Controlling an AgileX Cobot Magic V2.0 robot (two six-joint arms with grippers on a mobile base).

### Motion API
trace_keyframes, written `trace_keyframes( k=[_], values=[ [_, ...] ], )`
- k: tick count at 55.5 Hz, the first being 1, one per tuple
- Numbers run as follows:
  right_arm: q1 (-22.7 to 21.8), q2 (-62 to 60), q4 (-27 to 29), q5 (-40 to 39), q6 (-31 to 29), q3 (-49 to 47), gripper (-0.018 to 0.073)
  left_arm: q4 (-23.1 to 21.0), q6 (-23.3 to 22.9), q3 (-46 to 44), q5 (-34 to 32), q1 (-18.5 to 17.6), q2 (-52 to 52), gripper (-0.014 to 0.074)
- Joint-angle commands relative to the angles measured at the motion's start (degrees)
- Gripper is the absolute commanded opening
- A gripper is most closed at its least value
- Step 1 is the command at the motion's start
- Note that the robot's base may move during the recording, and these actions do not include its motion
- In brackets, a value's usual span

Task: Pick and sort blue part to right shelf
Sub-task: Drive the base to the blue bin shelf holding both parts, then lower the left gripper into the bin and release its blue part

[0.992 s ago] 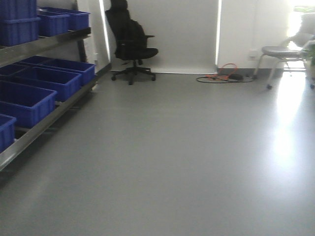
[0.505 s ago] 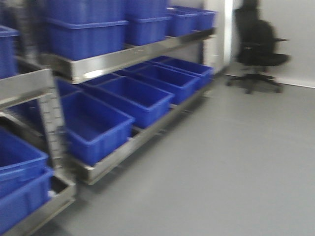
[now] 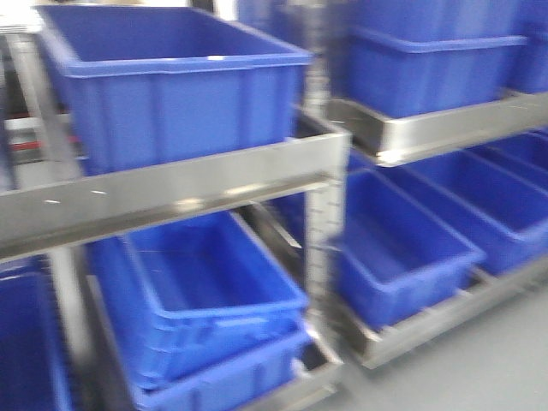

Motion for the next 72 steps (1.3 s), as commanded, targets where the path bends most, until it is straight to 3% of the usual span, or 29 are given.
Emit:
trace_keyframes(
  k=[1,72],
  values=[
    [-0.1,-0.4,-0.4,-5.6,0.0,-1.6,0.0174,0.9,-0.6,-1.4,-5.1,0.0,-0.7,0.0337],
    [-0.1,-0.4,-0.4,-5.6,0.0,-1.6,0.0174,0.9,-0.6,-1.4,-5.1,0.0,-0.7,0.0337]
  ],
)
